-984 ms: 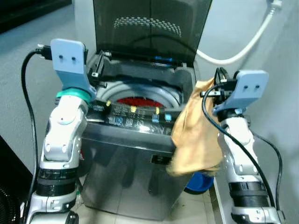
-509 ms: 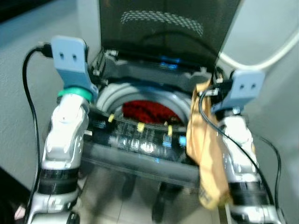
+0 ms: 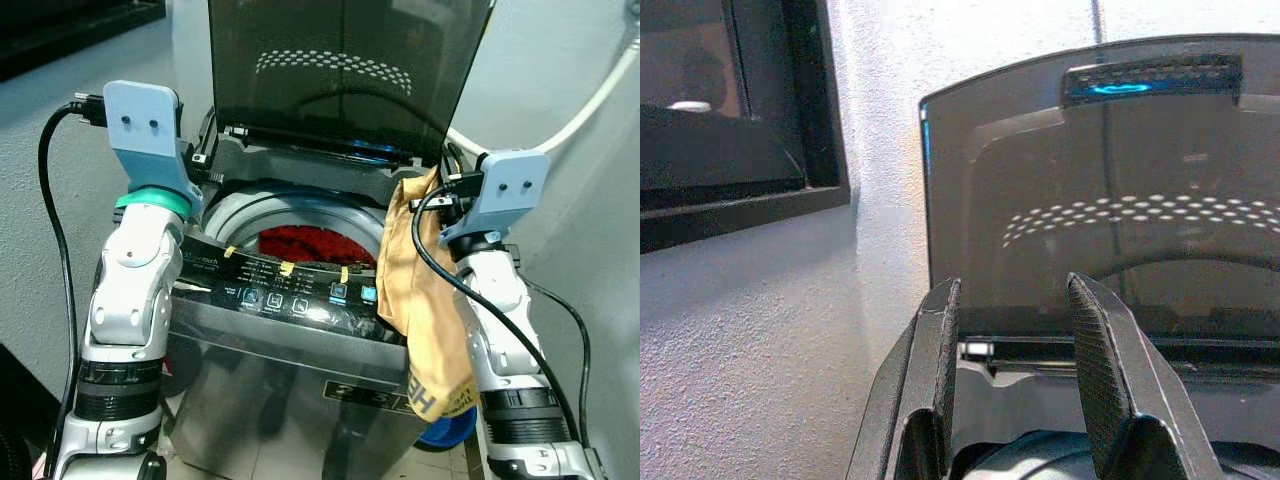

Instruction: Clothes washing

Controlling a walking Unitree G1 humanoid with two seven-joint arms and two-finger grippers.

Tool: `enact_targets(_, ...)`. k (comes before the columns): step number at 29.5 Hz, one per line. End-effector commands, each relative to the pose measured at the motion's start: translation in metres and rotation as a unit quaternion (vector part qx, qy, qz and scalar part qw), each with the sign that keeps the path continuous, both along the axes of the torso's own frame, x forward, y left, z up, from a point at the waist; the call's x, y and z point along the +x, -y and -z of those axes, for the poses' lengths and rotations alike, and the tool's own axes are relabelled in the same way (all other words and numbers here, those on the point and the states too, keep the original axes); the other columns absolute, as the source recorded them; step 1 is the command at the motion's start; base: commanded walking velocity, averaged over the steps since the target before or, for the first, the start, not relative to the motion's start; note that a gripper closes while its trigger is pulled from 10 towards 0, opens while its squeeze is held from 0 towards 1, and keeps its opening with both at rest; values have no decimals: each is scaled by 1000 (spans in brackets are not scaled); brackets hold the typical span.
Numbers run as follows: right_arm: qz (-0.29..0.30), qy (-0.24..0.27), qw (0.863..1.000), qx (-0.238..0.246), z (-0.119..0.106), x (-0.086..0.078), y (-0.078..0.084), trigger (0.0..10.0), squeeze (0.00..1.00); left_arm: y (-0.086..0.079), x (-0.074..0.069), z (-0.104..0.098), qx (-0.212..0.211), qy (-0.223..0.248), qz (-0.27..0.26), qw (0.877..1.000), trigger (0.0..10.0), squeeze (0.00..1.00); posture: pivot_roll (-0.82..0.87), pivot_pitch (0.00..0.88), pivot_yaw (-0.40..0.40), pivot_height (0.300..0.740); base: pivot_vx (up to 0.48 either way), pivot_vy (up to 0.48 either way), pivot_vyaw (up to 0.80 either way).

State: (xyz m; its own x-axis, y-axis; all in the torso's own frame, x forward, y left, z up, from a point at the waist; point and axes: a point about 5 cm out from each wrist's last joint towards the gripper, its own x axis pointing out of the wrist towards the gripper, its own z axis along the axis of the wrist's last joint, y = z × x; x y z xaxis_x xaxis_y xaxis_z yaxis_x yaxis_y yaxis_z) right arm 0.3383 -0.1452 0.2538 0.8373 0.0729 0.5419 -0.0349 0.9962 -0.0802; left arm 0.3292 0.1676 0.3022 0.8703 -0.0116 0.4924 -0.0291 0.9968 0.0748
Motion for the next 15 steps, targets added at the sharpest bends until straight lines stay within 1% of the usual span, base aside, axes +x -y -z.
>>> enact_targets(1, 5, -1, 1000, -1, 2, -1, 4, 10000, 0, 4, 1, 4, 3, -10, 6, 1000, 10000, 0, 111, 0, -13, 740, 0, 0, 0)
enact_targets(13, 5, -1, 1000, -1, 2, -1, 4, 10000, 0, 2, 3, 5, -4, -18, 0, 1000, 10000, 0, 112, 0, -13, 740, 0, 0, 0)
enact_targets(15, 4, 0, 1000, -2, 1, -1, 4, 10000, 0, 0, 3, 7, -12, -22, -1, 1000, 10000, 0, 112, 0, -13, 740, 0, 412, 0)
